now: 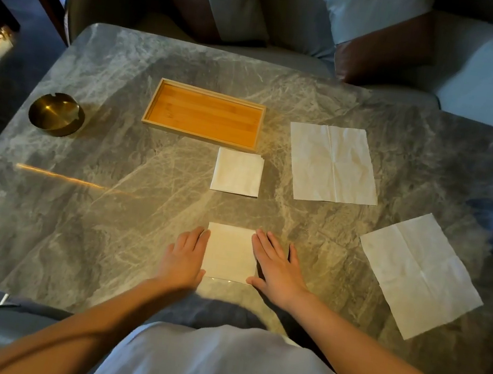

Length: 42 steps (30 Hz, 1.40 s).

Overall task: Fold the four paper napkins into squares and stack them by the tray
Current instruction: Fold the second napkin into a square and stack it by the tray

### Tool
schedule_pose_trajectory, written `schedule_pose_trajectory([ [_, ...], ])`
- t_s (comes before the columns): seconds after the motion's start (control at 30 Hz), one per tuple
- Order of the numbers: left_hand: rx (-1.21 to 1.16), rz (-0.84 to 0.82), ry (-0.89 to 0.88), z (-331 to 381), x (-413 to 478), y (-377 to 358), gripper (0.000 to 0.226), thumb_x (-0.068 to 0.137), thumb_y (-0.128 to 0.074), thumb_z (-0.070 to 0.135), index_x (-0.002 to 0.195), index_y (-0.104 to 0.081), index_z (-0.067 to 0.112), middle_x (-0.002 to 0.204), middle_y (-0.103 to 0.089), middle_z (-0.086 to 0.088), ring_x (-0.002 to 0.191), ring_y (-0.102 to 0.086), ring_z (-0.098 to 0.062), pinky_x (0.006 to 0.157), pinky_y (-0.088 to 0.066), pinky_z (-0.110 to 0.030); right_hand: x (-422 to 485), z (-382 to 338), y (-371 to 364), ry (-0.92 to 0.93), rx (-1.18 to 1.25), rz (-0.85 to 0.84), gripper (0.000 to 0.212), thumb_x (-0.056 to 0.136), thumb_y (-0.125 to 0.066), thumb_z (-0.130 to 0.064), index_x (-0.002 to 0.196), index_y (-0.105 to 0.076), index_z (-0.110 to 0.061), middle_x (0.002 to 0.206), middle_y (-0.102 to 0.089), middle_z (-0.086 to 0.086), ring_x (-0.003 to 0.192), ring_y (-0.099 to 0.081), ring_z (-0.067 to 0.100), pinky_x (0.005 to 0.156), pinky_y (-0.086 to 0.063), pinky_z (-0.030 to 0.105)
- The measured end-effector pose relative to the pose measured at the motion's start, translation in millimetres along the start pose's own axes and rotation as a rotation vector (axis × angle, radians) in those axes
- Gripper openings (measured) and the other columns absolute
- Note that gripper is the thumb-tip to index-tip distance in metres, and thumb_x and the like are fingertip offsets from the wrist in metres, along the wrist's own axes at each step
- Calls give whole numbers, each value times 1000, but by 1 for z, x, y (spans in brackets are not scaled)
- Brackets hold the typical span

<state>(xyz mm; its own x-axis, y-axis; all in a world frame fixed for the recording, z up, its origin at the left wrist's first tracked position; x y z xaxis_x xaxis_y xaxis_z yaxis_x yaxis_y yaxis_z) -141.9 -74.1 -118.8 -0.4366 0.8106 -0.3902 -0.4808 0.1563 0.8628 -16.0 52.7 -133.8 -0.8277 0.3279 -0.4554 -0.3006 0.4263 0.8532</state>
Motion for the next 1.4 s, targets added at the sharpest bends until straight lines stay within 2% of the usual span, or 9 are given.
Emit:
schedule_pose_trajectory([
  [0.23, -698, 49, 206, 9, 2, 5, 75, 82, -64, 14, 143, -21, 9, 139, -42, -12, 124, -47, -26, 105, -40, -37, -1, -1, 1, -6, 2, -7, 88, 91, -54, -44, 151, 7, -22, 160, 17, -7, 147, 16, 15, 116, 1, 56],
  [0.37, -980, -4, 468, -1, 3, 5, 77, 83, -64, 15, 144, -17, 8, 107, -62, -10, 85, -60, -17, 64, -45, -22, -2, -2, 3, -10, 16, -6, 89, 91, -55, -43, 151, 7, -22, 160, 17, -7, 147, 16, 14, 116, 1, 56],
  [0.57, -847, -147, 369, 11, 7, 4, 43, 84, -60, 13, 125, -51, 6, 118, -62, -15, 100, -61, -25, 84, -53, -36, -2, -2, 2, -2, 29, 0, 89, 91, -56, -43, 151, 6, -22, 160, 17, -7, 147, 15, 15, 116, 0, 56],
  [0.77, -1344, -145, 722, 5, 0, -10, 64, 84, -66, 14, 137, -31, 9, 101, -57, -16, 86, -63, -21, 50, -56, -27, 0, 0, 1, -2, 46, 7, 90, 90, -57, -43, 151, 5, -23, 161, 15, -7, 147, 16, 14, 116, 2, 55],
  [0.87, -1223, -114, 507, 14, 8, 4, 28, 87, -56, 1, 115, -55, -4, 59, -57, 1, 54, -54, -14, 37, -38, -17, 0, 1, -1, 5, 56, 16, 90, 90, -57, -43, 151, 5, -23, 161, 15, -7, 146, 16, 13, 116, 2, 55],
  [1.0, -1006, -23, 375, 21, 13, 18, 24, 82, -51, -4, 100, -61, 8, 79, -59, -2, 77, -55, -17, 58, -42, -20, -2, 3, 0, 19, 120, 65, 90, 88, -58, -43, 152, 2, -25, 161, 12, -9, 145, 18, 9, 116, 7, 52],
  [1.1, -1004, 28, 336, 24, 16, 25, 31, 80, -48, -8, 102, -60, 10, 80, -59, 0, 76, -55, -14, 60, -41, -20, -3, 7, 9, -18, 320, 191, 82, 85, -59, -38, 151, -13, -25, 161, -11, -7, 148, -5, 11, 118, 4, 46],
  [1.23, -1163, 30, 296, 26, 29, 41, 38, 80, -47, -13, 110, -59, 7, 94, -66, -10, 84, -62, -20, 66, -49, -24, 1, 28, 33, -263, 906, 423, 53, 90, -61, -17, 139, -42, -13, 127, -57, 2, 115, -53, 12, 107, -38, 36],
  [1.4, -1390, -7, 309, 23, 55, 57, 42, 86, -45, -13, 121, -55, 7, 108, -66, -16, 96, -65, -26, 76, -55, -33, 26, 31, 37, -435, 1437, 238, 18, 94, -57, -25, 102, -67, -13, 96, -70, 8, 91, -65, 18, 80, -55, 35],
])
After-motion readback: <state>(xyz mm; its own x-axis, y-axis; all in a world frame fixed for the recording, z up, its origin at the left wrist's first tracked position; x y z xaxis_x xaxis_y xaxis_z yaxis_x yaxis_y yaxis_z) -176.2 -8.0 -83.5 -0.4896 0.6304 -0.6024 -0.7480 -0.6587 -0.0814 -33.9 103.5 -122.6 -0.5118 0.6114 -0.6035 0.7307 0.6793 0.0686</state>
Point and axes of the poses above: each hand's wrist, its own x-axis towards the middle knuckle, its own y-axis out of the back of the hand, z = x × y, the point moved 8 cm from there along x, towards the middle knuckle
